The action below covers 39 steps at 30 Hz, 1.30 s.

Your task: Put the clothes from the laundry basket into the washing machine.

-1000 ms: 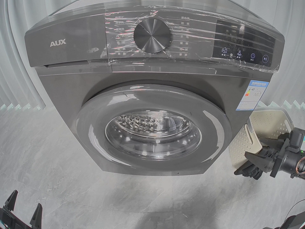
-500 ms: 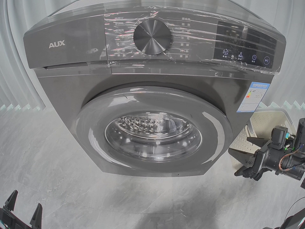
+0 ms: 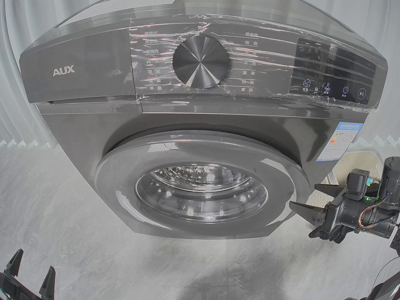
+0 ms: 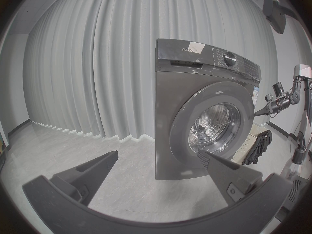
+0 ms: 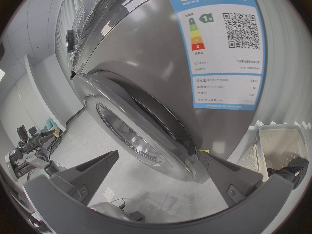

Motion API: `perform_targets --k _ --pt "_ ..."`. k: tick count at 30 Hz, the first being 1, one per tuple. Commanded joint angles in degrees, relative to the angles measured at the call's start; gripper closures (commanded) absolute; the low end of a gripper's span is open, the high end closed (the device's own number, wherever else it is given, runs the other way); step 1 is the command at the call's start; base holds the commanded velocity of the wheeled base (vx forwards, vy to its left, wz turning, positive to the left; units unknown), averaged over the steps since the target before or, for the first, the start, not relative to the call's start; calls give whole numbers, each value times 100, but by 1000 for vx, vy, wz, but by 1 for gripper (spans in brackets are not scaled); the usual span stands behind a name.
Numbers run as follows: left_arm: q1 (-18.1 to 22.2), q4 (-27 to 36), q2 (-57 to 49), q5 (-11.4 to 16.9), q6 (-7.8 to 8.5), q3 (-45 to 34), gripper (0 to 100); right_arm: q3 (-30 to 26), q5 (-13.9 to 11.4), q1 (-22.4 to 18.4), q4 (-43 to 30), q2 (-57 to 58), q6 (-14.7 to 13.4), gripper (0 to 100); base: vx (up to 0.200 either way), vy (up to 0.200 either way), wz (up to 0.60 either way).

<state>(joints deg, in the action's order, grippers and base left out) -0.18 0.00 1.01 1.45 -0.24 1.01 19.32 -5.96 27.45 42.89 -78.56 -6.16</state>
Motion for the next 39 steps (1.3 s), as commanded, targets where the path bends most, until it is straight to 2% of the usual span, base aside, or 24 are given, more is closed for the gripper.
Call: perform_targets --k 1,13,20,26,36,39 --pt "1 0 -101 4 -2 -92 0 72 -2 50 0 -98 -8 0 0 0 0" --pt "1 0 -101 4 -2 -92 0 265 -10 252 141 -556 -35 0 0 0 0" --pt "1 0 -101 4 -2 -92 0 265 16 366 686 -793 -17 0 0 0 0" --pt "1 0 -101 -4 -2 -92 0 -16 7 428 756 -740 -17 0 0 0 0" --pt "1 0 -101 4 -2 -92 0 -807 -45 515 642 332 0 0 0 0 0" --pt "1 0 -101 4 -11 -92 0 -816 -10 463 651 341 0 0 -67 0 0"
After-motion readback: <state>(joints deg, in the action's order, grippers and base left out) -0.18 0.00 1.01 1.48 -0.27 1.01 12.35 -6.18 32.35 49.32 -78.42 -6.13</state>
